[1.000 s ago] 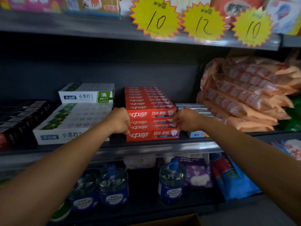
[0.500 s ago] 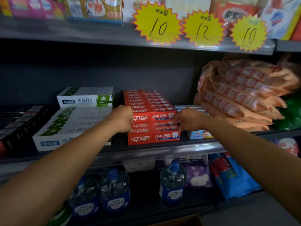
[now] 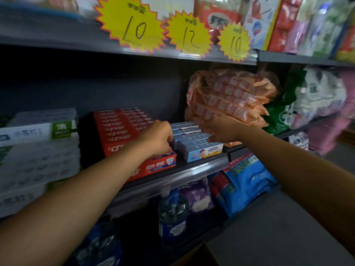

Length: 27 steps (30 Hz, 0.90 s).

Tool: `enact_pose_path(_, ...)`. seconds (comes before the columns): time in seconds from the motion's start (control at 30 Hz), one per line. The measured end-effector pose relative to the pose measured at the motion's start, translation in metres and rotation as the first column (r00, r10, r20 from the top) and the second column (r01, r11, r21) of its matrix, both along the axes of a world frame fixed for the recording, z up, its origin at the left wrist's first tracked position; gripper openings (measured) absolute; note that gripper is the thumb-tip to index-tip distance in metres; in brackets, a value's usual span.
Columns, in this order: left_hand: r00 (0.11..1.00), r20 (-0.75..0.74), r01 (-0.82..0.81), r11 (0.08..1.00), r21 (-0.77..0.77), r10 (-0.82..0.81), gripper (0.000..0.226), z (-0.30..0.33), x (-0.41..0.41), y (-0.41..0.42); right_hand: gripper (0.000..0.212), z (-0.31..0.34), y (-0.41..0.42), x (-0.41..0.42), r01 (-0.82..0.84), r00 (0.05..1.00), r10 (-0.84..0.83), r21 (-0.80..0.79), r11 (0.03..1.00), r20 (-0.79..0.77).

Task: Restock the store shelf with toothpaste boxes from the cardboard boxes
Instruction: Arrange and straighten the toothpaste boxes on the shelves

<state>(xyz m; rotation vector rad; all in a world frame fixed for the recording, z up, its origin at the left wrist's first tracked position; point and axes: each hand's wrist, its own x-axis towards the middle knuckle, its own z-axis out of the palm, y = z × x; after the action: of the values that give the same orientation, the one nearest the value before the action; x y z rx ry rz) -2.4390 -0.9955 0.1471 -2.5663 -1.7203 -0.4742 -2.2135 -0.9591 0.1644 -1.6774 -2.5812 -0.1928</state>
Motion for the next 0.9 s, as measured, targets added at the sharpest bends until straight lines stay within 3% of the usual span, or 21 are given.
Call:
enact_pose_path(0.2,0.997,0.003,-0.073,0.997,-0.038,0.074,0.023,-0.018,0.053,0.027,0.037,-0.016,0.042,0.044,-0.125,0.991,0.126,-0.021,0.992,0.044)
enact_pose_path(0.43,0.909,0.102,-0.391,0.912,-0.126,0.404,0.017,-0.016,0.092,0.078,0.019,-0.010,0.117,0.065,-0.360,0.933,0.360,0.047,0.932,0.021)
enact_pose_path(0.57,0.834,0.059,-0.529,0.826,-0.195,0.548,0.009,-0.019,0.100,0.087,0.016,-0.016,0.137,0.066,-0.464,0.886,0.463,0.022,0.886,0.035)
enact_pose_path(0.73,0.739,0.065,-0.627,0.720,-0.297,0.671,0.022,-0.028,0.100,0.095,0.025,-0.019,0.158,0.066,-0.470,0.880,0.474,-0.078,0.879,0.040)
enact_pose_path(0.9,0.715,0.106,-0.627,0.701,-0.340,0.691,0.036,-0.032,0.102,0.110,0.028,-0.023,0.182,0.057,-0.425,0.899,0.437,-0.165,0.890,0.042)
